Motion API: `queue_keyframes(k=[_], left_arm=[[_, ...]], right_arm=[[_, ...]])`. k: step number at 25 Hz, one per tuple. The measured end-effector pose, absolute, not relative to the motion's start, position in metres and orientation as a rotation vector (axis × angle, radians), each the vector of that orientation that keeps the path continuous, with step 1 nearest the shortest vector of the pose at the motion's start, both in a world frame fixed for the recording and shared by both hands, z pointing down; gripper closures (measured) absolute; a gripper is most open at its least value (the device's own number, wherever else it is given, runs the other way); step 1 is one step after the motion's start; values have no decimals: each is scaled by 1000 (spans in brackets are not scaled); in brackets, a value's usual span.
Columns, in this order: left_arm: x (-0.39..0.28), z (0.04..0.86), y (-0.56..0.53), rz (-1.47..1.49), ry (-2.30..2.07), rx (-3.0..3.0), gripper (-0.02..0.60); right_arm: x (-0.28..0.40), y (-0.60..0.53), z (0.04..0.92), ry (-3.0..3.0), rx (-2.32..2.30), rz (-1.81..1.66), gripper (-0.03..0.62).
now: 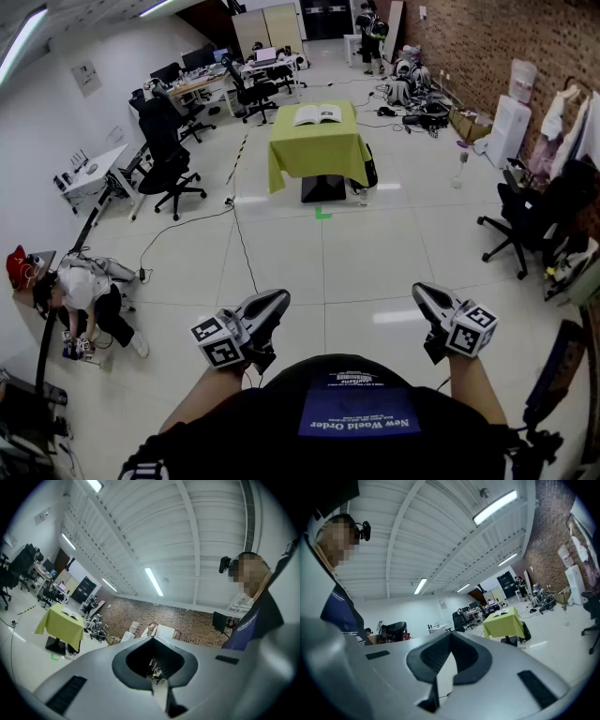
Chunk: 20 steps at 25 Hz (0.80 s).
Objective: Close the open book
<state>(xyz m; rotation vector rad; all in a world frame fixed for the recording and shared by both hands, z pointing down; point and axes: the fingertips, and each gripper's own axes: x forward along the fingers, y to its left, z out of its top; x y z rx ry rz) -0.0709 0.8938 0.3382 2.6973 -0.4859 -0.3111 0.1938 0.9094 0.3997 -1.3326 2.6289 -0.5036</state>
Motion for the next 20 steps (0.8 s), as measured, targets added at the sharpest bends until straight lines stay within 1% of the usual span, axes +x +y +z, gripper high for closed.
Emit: queue_keyframes(k=[5,10,15,20], left_arm=[[-32,352,896,-290,-446,2688,575],[-19,359,885,-261,-418,2675,575],[-30,369,856,-244,-373,2647,575],[-68,378,807,-291,-311,2641,575]], right_arm=[[225,913,418,2622,-1331,-521,608],[235,903,437,2600,-1342,-574,608],[214,881,452,2591,-1370,-634,608],[171,836,446,2609,-1423,-614,608]])
